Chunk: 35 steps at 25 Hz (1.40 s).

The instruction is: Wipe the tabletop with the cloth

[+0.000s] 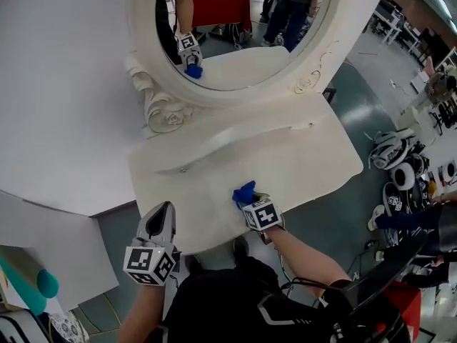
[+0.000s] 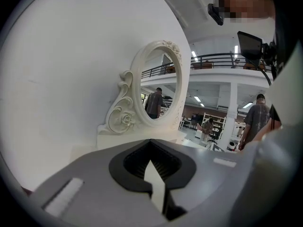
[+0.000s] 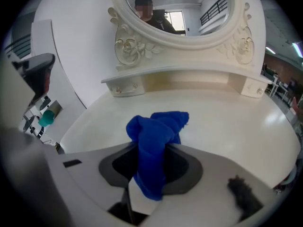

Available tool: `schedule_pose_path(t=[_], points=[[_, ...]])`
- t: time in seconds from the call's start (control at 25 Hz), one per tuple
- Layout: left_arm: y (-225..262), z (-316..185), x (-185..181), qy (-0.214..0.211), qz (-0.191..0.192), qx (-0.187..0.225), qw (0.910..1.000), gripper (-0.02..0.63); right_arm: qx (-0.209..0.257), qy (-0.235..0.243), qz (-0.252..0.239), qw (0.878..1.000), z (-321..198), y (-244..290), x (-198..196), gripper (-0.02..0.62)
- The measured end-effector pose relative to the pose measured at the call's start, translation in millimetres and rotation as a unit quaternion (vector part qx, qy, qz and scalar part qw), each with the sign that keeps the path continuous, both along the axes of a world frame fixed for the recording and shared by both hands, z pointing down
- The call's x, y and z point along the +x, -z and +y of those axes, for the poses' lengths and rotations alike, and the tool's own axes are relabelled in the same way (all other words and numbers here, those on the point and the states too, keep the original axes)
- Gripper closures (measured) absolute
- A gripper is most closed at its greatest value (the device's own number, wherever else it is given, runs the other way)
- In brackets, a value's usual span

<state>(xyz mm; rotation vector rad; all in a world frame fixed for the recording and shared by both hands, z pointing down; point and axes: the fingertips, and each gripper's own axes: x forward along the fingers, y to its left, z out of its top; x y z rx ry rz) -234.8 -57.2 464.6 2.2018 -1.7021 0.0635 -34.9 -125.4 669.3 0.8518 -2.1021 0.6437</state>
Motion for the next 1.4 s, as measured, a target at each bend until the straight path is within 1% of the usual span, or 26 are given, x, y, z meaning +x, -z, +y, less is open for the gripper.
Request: schedule_pose_path(t=[0.2,0.32,0.44,0.56,0.64,0.8,0.88,1.12,1.24,1.4], points=[[3,-4,15,-0.024,0.009,0.008,0.9996,0.598,0.001,-0.008,0.012,1.000,37,0,28,0.459],[2,-4,27,-0.040,0.010,0.007,0.9991,0.597,-0.013,-0.022,0.003,1.000,52,0,39,0.459],[1,-6,39,-0.057,0.010,0.006,0.9983,0.597,-0.029,-0.023,-0.003,0.999,61,1,43,0.457],[0,-9,47,-0.061,0.012,0.006,0.9980,0.598,-0.032,-0.007,0.005,0.999,64,0,43,0.459],[1,-10,50,-0.063,0.010,0.008,0.9979,0.597,-0.035,-0.010,-0.003,0.999,59,3,44,0.457],[2,-14,47,-0.053,0.004,0.008,0.9986,0.597,-0.013,-0.037,-0.052,0.998,18,17,38,0.459],[1,-15,44,-0.042,0.000,0.006,0.9991,0.597,0.002,-0.039,-0.057,0.998,-10,24,32,0.459],[1,-12,31,0.004,-0.009,0.001,1.0000,0.598,0.041,-0.025,-0.041,0.998,-99,34,8,0.459],[0,-10,25,0.028,-0.018,-0.003,0.9994,0.598,0.046,-0.022,-0.032,0.998,-135,28,-5,0.459],[1,-6,19,0.055,-0.025,-0.010,0.9981,0.597,0.042,-0.017,-0.019,0.999,-164,13,-16,0.459]])
